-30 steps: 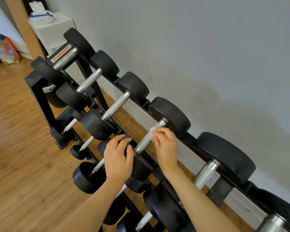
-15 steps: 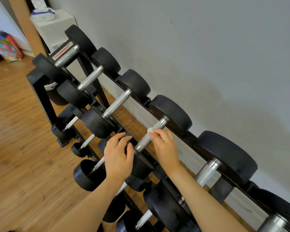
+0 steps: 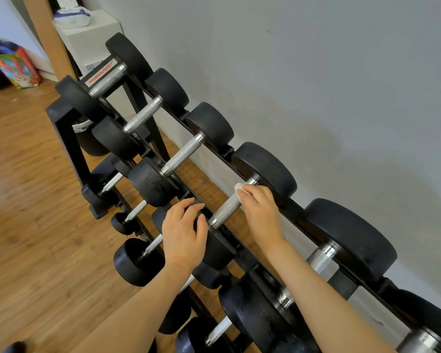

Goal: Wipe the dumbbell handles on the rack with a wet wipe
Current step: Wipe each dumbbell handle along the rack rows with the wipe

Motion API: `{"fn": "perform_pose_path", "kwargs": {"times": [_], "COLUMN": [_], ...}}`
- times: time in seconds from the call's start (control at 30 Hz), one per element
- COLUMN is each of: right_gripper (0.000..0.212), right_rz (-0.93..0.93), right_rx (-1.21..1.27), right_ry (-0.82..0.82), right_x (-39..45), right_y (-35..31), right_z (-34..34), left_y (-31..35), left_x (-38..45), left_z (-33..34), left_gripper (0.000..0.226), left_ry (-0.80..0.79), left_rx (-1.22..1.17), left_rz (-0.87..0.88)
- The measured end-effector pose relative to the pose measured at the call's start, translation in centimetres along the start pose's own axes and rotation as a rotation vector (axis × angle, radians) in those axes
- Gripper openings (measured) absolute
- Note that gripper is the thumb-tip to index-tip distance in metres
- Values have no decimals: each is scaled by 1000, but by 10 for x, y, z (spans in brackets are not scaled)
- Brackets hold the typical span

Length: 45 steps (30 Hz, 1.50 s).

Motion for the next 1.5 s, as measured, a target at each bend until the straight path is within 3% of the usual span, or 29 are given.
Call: {"fn": "perform_pose_path", "kwargs": {"times": [0.2,0.33,0.5,0.7,0.8,0.93,1.1,1.23,1.37,1.5], "right_gripper": [48,53,59,57,55,47,31,25,21,17], "right_rz": [-176,-85,-239,-155,-198,-98,-251,-148,-173,-25], "right_rx": [-53,-111,-177,-178,-191,-193,-250,-277,-285,-217], "right_ry": [-46,-30,-94,-76,-63,-30,-13,-10,-112,-150], "right_x": [-3,11,2,7,11,16,15,20,21,31], "right_y": [-18,-6,-19,-11,-9,-6,-23,-16,-19,-7], "right_z": [4,-5,4,1,0,1,0,-3,2,0], "left_y": [-1,-1,-2,-2,-3,-3,-4,-5,-4,-5], "left_x": [-2,-4,-4,-4,-5,-4,-4,-4,-4,-3], "left_z": [-1,0,0,0,-1,0,0,1,1,2], "left_gripper": [51,54,55,51,48,46,45,46,46,47], "left_ry": [-8,-25,-25,-7,16,34,30,30,29,30], "left_rx": [12,12,15,0,-14,-35,-39,-39,-41,-40], "left_rz": [-10,-24,-27,-20,-22,-12,-9,-11,-8,-10]}}
Point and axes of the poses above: each hand's wrist, its own x-axis towards the middle knuckle, its own z-axis out of the palm, y = z × x, the point moved 6 cm from there along x, towards the middle knuckle, and after that the axes turned 2 degrees about -y, right-handed, at the moved point
